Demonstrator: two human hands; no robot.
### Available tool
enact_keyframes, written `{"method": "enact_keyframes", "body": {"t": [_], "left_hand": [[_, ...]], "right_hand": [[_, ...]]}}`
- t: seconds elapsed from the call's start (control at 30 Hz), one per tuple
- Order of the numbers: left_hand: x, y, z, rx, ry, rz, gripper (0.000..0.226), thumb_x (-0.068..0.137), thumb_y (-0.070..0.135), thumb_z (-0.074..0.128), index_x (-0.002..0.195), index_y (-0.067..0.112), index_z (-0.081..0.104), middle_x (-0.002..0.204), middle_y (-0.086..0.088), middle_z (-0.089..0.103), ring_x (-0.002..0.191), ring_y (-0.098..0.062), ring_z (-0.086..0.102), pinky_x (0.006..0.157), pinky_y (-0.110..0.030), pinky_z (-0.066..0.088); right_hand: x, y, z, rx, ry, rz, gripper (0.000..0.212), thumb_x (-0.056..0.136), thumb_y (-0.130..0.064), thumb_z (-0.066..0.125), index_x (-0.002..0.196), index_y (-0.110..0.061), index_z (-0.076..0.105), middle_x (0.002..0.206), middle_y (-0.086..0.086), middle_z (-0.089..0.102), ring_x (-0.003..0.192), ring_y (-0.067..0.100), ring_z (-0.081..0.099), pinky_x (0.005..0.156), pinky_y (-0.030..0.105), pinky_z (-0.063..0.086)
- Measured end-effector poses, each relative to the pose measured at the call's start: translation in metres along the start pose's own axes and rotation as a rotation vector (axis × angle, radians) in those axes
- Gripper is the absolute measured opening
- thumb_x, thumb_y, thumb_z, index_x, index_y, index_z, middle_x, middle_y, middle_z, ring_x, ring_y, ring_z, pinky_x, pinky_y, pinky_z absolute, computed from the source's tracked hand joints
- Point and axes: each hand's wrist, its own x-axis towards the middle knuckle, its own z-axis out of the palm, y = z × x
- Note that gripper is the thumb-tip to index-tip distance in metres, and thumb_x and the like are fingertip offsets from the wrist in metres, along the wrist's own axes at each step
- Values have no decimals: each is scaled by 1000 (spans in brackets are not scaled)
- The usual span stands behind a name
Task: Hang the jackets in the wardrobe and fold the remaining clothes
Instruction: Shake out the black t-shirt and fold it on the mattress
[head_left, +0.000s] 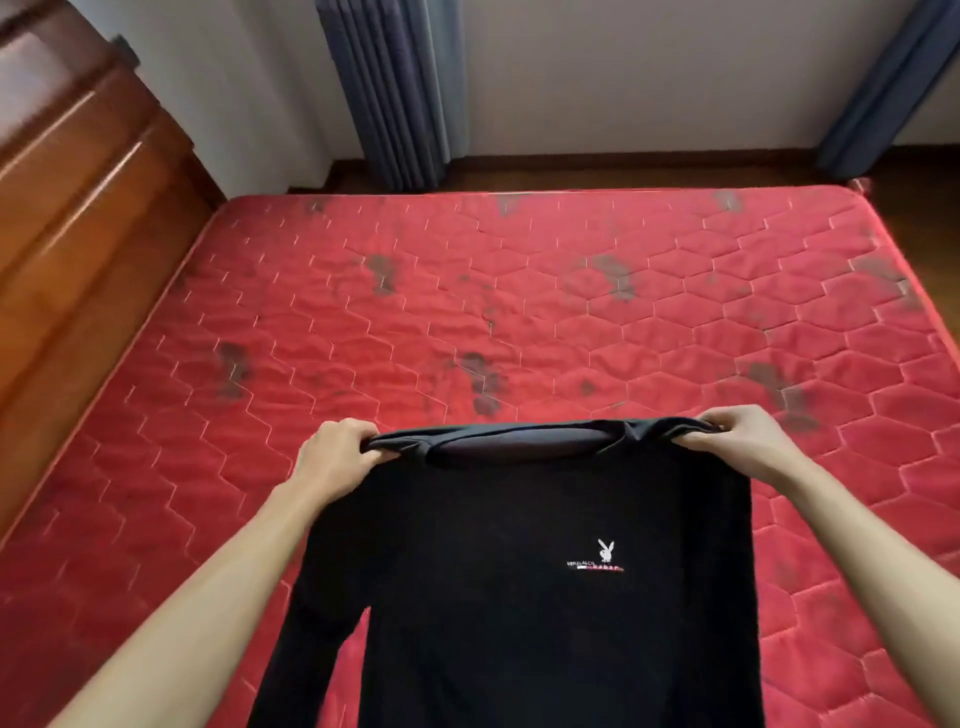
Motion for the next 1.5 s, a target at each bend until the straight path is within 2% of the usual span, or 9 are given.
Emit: {"method": "enact_keyframes", "body": {"t": [0.13, 0.3, 0.5, 0.7, 0.93, 1.07, 1.17, 1.3, 1.5], "left_hand": [[102, -4, 86, 4, 124, -52, 14, 87, 38, 71, 89, 25, 68, 92, -4, 70, 96, -32, 65, 78, -38, 49], [160, -8, 183, 50, 337, 22, 50, 88, 13, 66, 136, 12, 53, 128, -16, 56, 118, -37, 52, 102, -47, 41], [82, -38, 308, 161, 374, 332, 44, 92, 14, 59, 136, 7, 55, 142, -23, 47, 126, -41, 48, 108, -52, 38], [-45, -84, 380, 182, 221, 371, 52, 99, 24, 46, 149, 9, 43, 160, -21, 26, 145, -38, 31, 115, -56, 30], [-141, -135, 390, 209, 169, 123, 57, 99, 30, 41, 153, 12, 35, 159, -22, 26, 144, -39, 31, 111, -55, 31], [-180, -166, 385, 2, 183, -220, 62, 91, 24, 69, 143, 4, 43, 140, -29, 45, 120, -48, 49, 94, -59, 46], [-201, -182, 378, -90, 171, -256, 57, 89, 24, 71, 137, 4, 47, 120, -26, 54, 106, -47, 53, 84, -55, 47], [-208, -197, 380, -303, 174, -355, 42, 94, 27, 66, 123, -1, 55, 114, -31, 64, 108, -48, 58, 88, -49, 44], [-243, -208, 357, -413, 216, -339, 39, 96, 28, 64, 113, -7, 60, 107, -30, 65, 107, -46, 56, 91, -44, 38]], "right_hand": [[105, 46, 71, -41, 106, -13, 11, 84, -27, 75, 92, -20, 76, 91, 0, 75, 92, 19, 67, 79, 31, 46], [150, 110, 159, -289, 356, -107, 42, 83, -11, 65, 125, -7, 61, 126, 20, 61, 117, 40, 54, 102, 49, 43], [58, 163, 269, -447, 358, -426, 49, 85, -8, 63, 134, -2, 55, 151, 19, 41, 135, 36, 44, 105, 48, 39], [-70, 217, 345, -614, 148, -417, 59, 98, -32, 37, 150, -6, 38, 164, 13, 18, 151, 27, 21, 116, 44, 27], [-161, 245, 370, -592, 157, -275, 56, 96, -28, 47, 147, -6, 42, 160, 18, 27, 147, 33, 27, 115, 45, 28], [-202, 267, 365, -413, 384, 74, 56, 87, -16, 71, 135, 2, 51, 146, 26, 42, 132, 44, 42, 106, 55, 39], [-232, 281, 362, -303, 520, 306, 57, 87, -21, 73, 132, 4, 50, 124, 33, 50, 110, 50, 48, 93, 57, 41], [-257, 292, 361, -33, 463, 564, 42, 94, -31, 63, 122, -1, 53, 112, 29, 63, 109, 47, 56, 85, 45, 41], [-286, 297, 360, 129, 499, 397, 31, 97, -32, 57, 93, -2, 65, 95, 24, 65, 97, 40, 59, 87, 43, 41]]}}
